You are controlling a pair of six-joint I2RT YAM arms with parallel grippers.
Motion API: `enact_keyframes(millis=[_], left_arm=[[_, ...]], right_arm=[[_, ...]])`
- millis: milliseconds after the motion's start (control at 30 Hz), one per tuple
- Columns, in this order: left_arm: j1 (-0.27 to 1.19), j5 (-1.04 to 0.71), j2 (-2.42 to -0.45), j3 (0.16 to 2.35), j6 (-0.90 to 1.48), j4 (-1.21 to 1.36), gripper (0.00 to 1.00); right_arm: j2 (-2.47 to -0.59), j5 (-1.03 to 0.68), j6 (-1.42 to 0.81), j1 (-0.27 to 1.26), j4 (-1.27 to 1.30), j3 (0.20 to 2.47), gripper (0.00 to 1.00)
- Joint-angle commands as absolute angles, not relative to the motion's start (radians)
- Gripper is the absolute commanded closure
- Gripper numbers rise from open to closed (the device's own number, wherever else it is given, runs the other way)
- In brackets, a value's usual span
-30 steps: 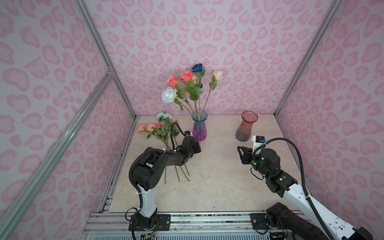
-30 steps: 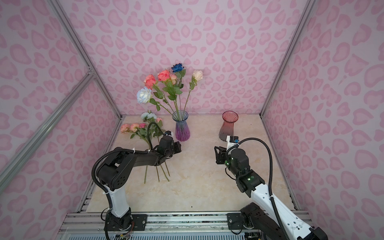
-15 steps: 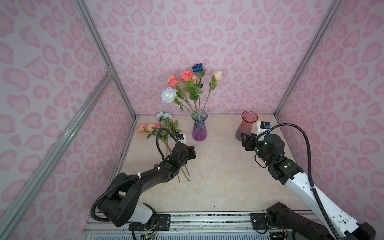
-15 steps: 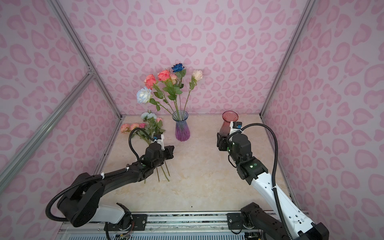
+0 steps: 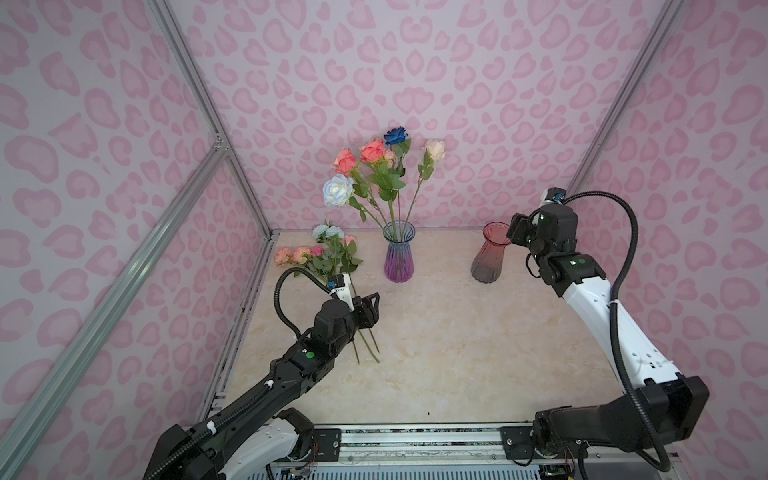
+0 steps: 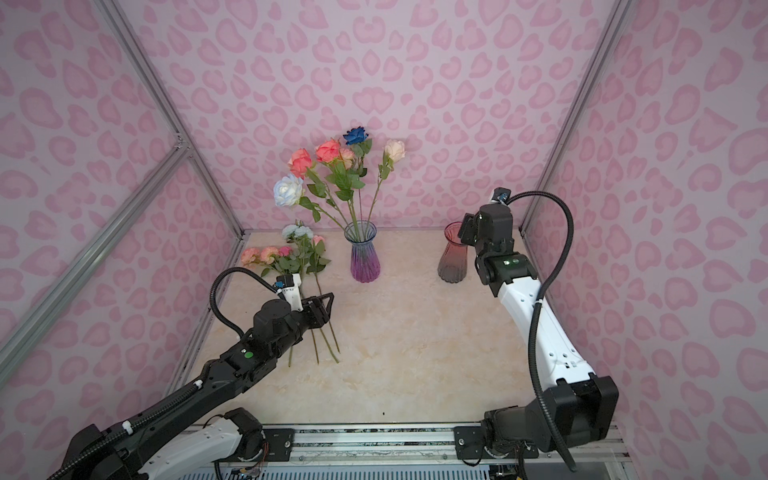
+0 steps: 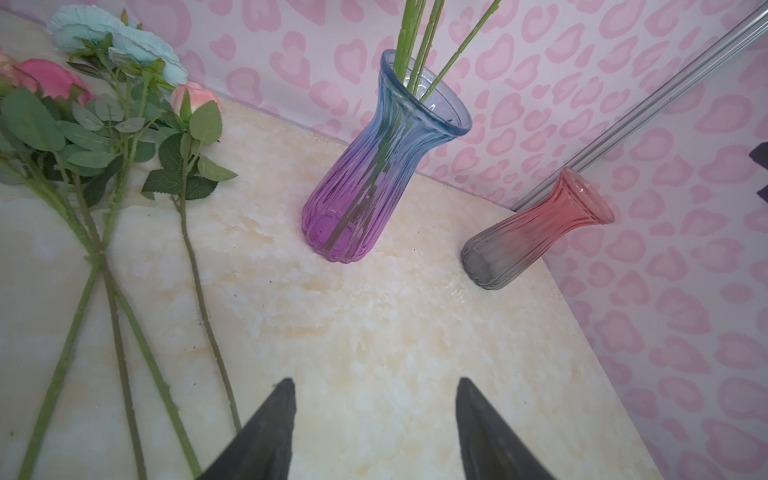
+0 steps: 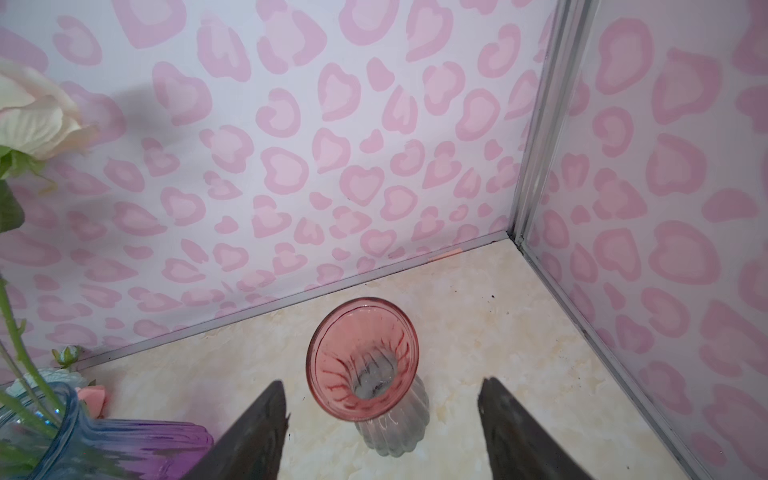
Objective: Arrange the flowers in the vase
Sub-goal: 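Lower the right gripper fingers into the mouth of the red vase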
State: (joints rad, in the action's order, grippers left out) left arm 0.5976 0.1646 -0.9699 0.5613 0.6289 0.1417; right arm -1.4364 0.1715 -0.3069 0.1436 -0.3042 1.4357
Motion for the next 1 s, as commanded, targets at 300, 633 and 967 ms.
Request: enact_keyframes(millis=[300, 633, 967], left_arm=[[0.6, 0.181, -0.914, 0.563, 0.544, 0.074, 0.23], [0.6, 0.224, -0.882, 0.548, 0.532, 0.055, 0.23], [0.599, 0.301, -0.812, 0.511, 0.537, 0.05, 0.24]], right_arm=[[-1.714, -0.04, -0.342, 0.025, -0.495, 1.679, 0.3], [-1.786, -0.175, -0.384, -0.027, -0.456, 1.655, 0.39], [-1.846, -0.195, -0.402, -0.028, -0.457, 1.657, 0.48]])
